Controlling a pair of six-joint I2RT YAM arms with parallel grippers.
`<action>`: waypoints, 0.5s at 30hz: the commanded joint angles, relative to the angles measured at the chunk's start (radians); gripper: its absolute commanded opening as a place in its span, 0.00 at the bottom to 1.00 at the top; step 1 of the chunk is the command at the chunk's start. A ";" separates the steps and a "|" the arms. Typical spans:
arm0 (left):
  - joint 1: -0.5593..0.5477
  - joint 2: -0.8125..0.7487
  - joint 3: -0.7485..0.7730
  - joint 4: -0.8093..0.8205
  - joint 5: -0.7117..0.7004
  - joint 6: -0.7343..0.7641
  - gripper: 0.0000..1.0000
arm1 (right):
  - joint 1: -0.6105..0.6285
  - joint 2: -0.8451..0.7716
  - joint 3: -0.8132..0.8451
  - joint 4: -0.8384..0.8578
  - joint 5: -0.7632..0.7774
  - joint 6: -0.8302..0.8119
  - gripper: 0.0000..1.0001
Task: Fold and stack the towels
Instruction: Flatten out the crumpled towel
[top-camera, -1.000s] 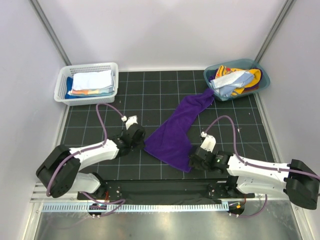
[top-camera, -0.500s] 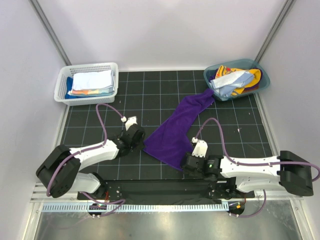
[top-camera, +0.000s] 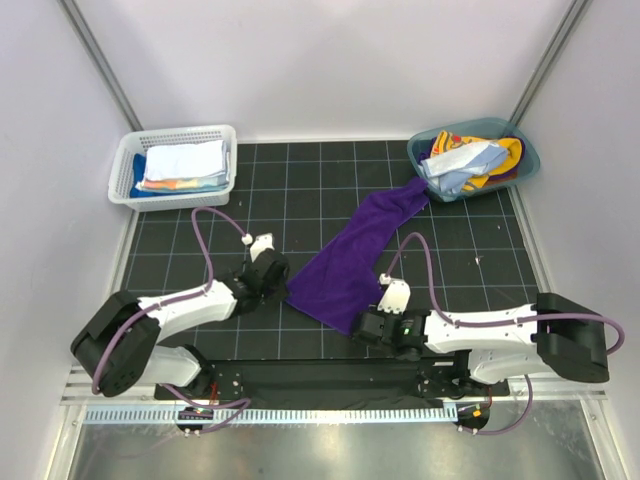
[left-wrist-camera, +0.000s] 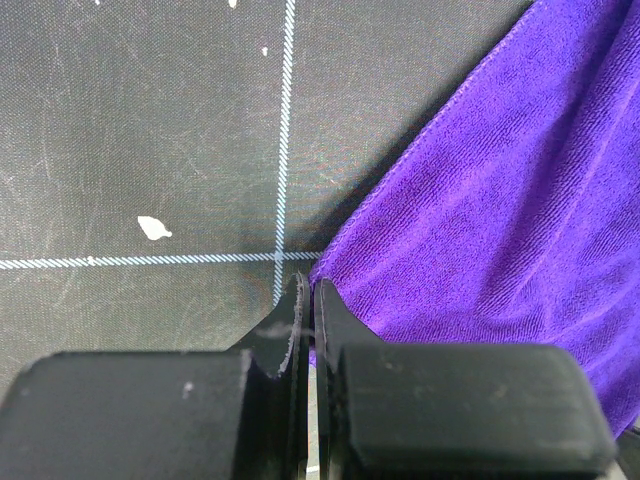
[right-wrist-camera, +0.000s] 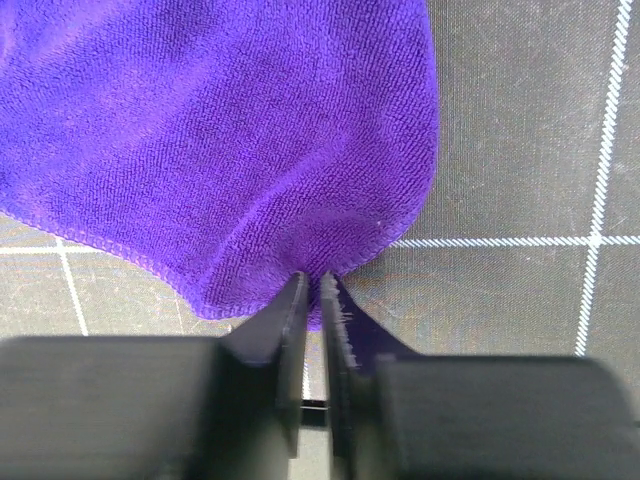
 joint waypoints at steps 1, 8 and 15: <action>-0.001 -0.034 -0.008 0.005 -0.032 0.020 0.00 | 0.012 0.024 -0.022 -0.023 -0.018 0.041 0.13; -0.001 -0.126 0.022 -0.072 -0.036 0.031 0.00 | 0.017 -0.147 0.061 -0.208 0.055 0.009 0.01; -0.001 -0.341 0.166 -0.242 -0.078 0.028 0.00 | 0.015 -0.260 0.424 -0.392 0.225 -0.179 0.01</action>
